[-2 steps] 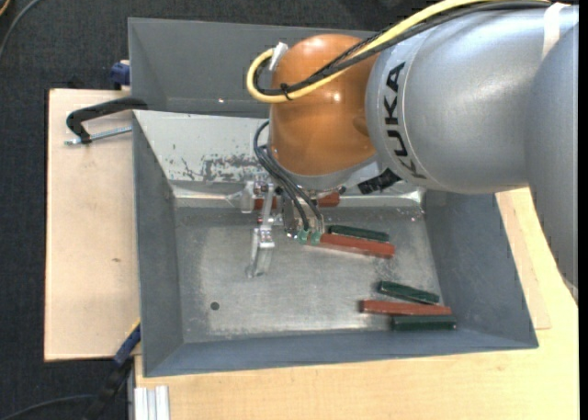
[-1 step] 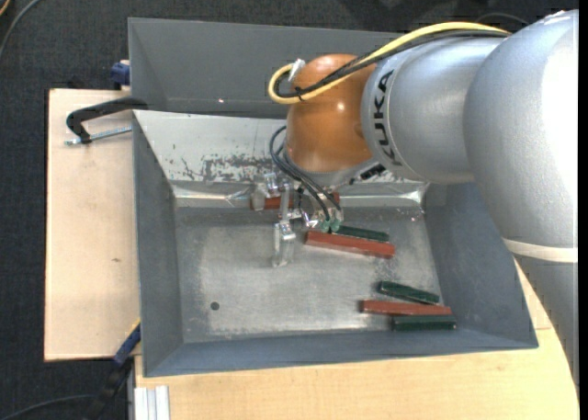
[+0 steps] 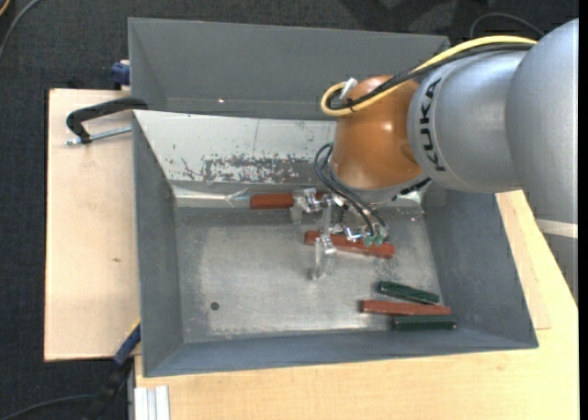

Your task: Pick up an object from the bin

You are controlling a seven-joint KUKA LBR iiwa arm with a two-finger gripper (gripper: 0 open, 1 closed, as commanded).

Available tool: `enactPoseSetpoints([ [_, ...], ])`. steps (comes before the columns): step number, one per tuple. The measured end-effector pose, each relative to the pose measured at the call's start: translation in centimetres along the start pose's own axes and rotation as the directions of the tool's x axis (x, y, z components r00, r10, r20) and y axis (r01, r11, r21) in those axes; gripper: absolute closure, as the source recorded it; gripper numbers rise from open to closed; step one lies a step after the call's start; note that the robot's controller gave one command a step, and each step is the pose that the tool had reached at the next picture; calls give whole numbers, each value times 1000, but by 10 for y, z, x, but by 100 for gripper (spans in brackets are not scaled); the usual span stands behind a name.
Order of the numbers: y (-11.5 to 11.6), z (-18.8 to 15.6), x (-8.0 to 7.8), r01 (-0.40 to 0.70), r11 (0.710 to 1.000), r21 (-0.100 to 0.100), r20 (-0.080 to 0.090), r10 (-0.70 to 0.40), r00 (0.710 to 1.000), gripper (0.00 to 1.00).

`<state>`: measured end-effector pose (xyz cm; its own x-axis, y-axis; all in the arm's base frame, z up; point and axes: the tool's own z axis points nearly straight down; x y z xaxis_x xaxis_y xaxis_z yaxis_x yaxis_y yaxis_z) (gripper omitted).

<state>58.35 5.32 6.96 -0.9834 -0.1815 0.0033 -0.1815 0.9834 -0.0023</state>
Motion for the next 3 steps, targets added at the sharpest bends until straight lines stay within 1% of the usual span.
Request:
enactPoseSetpoints([
  [1, -79, -1, 16, 61, 998, 2, 4, -61, 998, 0],
  [2, -73, -1, 15, 66, 998, -3, 5, -66, 998, 100],
  [3, -49, -142, 37, 76, 997, 0, 17, -76, 997, 100],
])
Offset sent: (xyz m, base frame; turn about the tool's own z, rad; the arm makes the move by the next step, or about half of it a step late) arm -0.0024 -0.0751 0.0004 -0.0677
